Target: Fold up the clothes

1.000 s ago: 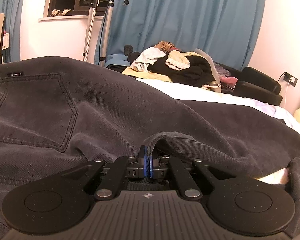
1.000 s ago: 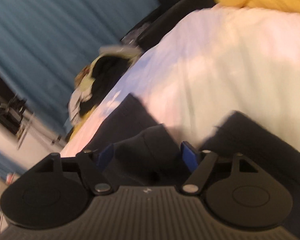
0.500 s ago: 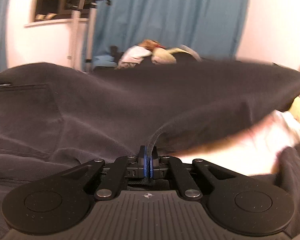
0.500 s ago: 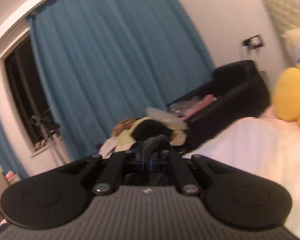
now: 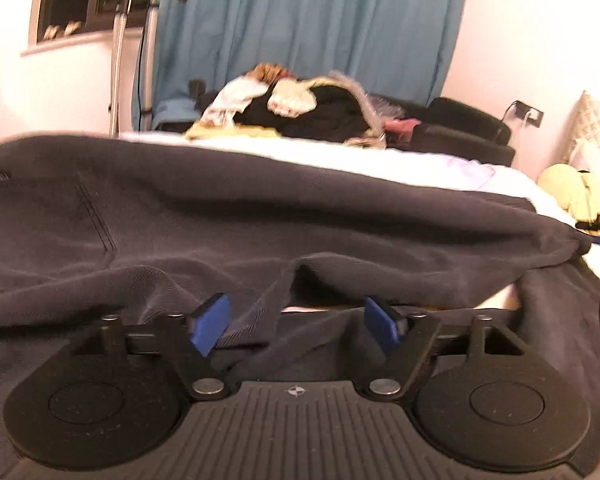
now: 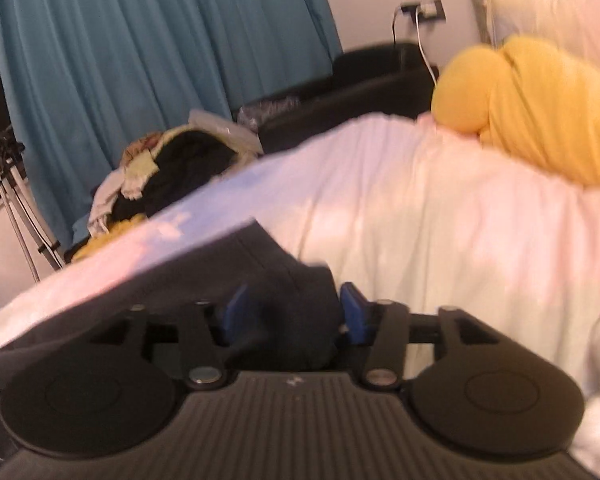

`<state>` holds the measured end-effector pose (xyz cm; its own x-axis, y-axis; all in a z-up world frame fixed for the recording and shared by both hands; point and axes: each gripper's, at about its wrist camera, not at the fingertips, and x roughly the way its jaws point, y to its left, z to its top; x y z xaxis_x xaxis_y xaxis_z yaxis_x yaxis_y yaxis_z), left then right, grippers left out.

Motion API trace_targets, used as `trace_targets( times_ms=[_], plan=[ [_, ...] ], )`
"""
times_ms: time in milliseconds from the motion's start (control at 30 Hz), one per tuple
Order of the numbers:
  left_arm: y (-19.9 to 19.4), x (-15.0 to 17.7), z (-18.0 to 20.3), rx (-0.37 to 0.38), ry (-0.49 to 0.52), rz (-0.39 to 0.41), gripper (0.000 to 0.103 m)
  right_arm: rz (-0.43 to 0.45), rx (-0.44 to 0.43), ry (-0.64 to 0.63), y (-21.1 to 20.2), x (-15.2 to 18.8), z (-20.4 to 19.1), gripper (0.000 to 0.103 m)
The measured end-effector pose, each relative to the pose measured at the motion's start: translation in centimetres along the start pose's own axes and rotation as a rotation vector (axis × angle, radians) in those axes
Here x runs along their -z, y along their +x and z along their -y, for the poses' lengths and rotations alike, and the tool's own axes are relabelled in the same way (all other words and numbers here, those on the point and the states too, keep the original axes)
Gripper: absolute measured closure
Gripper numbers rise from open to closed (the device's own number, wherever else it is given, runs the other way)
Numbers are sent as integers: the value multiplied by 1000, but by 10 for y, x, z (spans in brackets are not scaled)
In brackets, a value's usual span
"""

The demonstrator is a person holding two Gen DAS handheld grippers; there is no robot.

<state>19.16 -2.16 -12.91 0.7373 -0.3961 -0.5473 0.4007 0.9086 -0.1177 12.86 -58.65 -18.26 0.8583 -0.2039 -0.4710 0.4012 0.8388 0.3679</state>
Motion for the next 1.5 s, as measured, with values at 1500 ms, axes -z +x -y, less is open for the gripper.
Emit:
trace_targets(
  times_ms=[1500],
  plan=[
    [-179, 93, -259, -168, -1143, -91, 48, -119, -116, 706, -166, 109, 69, 12]
  ],
)
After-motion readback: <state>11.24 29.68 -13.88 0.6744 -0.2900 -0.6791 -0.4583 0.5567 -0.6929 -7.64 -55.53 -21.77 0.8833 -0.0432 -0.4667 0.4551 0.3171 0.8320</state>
